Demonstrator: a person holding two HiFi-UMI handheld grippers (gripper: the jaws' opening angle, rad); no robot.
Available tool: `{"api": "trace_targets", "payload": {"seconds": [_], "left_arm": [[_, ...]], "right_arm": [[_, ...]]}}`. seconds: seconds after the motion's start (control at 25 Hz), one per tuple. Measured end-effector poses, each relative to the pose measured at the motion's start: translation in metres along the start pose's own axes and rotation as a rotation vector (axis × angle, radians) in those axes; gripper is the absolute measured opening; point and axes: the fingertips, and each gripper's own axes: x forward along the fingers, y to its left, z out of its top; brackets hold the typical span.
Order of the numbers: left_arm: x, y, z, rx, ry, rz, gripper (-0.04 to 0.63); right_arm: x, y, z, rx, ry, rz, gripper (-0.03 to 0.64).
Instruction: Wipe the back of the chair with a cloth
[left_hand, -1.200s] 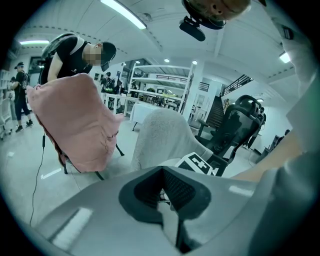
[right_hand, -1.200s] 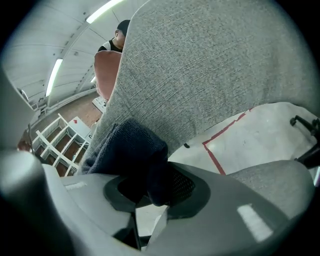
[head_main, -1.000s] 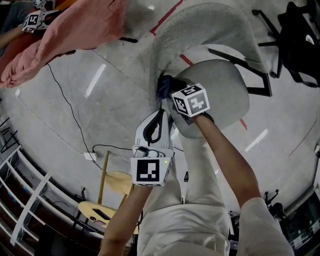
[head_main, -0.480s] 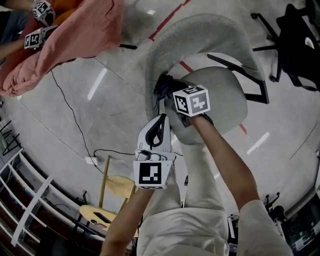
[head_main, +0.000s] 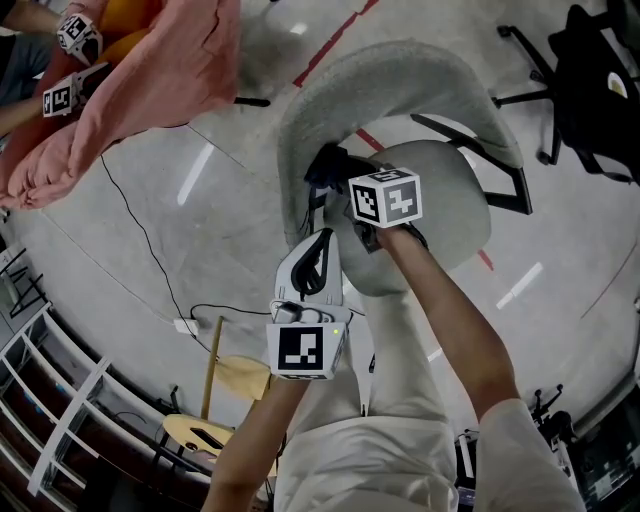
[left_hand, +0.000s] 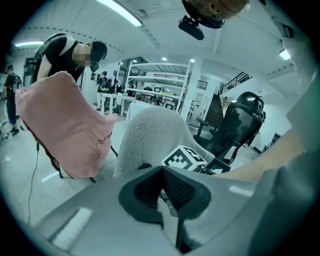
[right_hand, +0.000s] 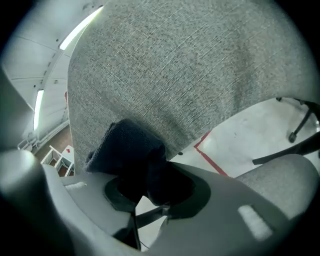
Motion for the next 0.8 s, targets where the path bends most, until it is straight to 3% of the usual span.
{"api": "trace_targets", "payload": {"seconds": [0.28,0.8], "left_arm": [[0.007,-0.003,0.002,0.004,-0.005,0.009,0.0],[0.022,-0.016,0.017,0.01,-0.017,0.008,0.0]], "right_arm": [[-0.005,-0.015,0.012,0.031,-0.015,-0.002,0.122],[-0.027,-0.056,0.046,0.188,-0.113,-0.025,0.123]]}}
